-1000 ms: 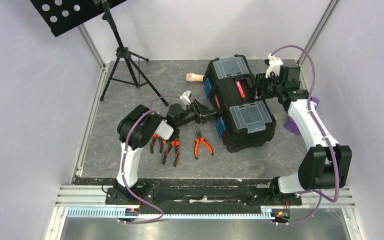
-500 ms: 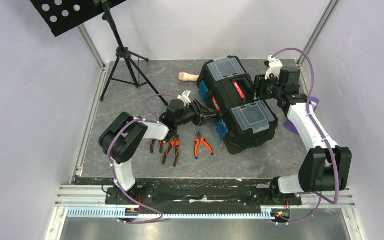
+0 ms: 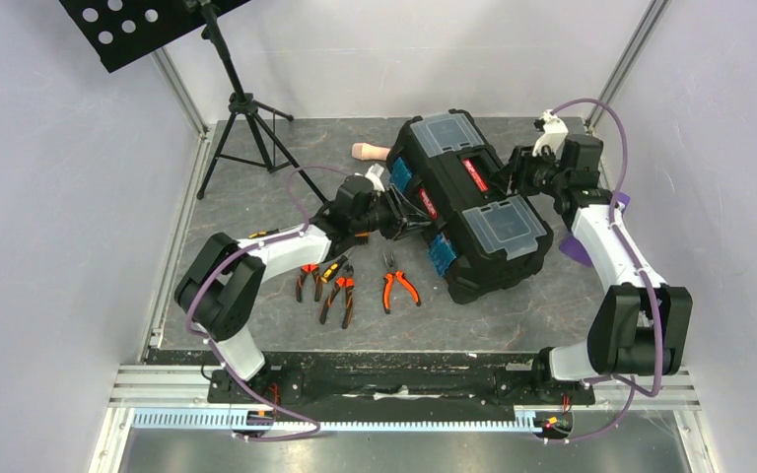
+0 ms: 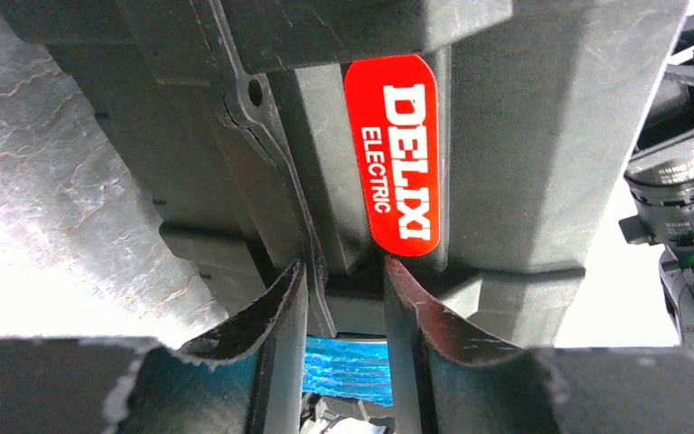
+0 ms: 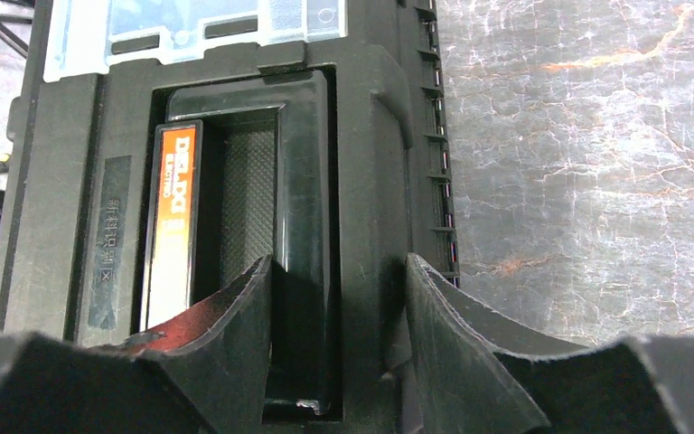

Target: Pack the tool kit

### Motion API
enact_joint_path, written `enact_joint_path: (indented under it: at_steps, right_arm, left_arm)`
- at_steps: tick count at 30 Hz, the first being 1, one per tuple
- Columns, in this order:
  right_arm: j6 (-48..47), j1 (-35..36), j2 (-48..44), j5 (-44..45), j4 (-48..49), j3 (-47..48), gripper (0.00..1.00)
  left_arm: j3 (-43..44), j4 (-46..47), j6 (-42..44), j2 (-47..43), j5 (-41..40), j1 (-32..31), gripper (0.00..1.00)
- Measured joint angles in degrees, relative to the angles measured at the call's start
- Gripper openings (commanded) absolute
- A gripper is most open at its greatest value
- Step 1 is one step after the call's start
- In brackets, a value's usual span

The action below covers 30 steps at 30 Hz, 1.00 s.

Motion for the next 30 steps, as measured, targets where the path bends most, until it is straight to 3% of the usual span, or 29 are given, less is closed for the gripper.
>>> enact_joint_path:
  at_steps: [7,8,13,17,24,30]
  right_arm:
    - [3.3,-4.6,2.2,-4.0,1.9,0.3,0.27]
    - [3.5,-4.9,2.5,-4.2,1.9,0.4,0.27]
    - [3.3,-5.6,3.9,-8.0,1.6,1.1,0.27]
    - [3.0,-5.7,5.0,-11.1,1.4,1.4,0.27]
    - [3.9,-7.8,6.7,-13.9,2.0,1.9,0.27]
    - [5.4,-9.9,8.5,-16.3,2.7,2.5,0.27]
  left_arm:
    - [5.8,-6.3,3.6,-0.2,-0.8,-1.0,0.05]
    - [6.4,-7.0,4.0,-0.2,-0.8,-1.0,0.1]
    - [10.1,-5.4,5.5,-2.2,0.6,-1.0,0.6]
    - [11.5,-2.4,6.9,-7.7,0.8,0.2,0.78]
    - [3.6,2.0,6.8,-10.5,-0.1,7.5,0.84]
    - [-1.4,2.1,6.6,-5.2,-0.3,7.5,0.85]
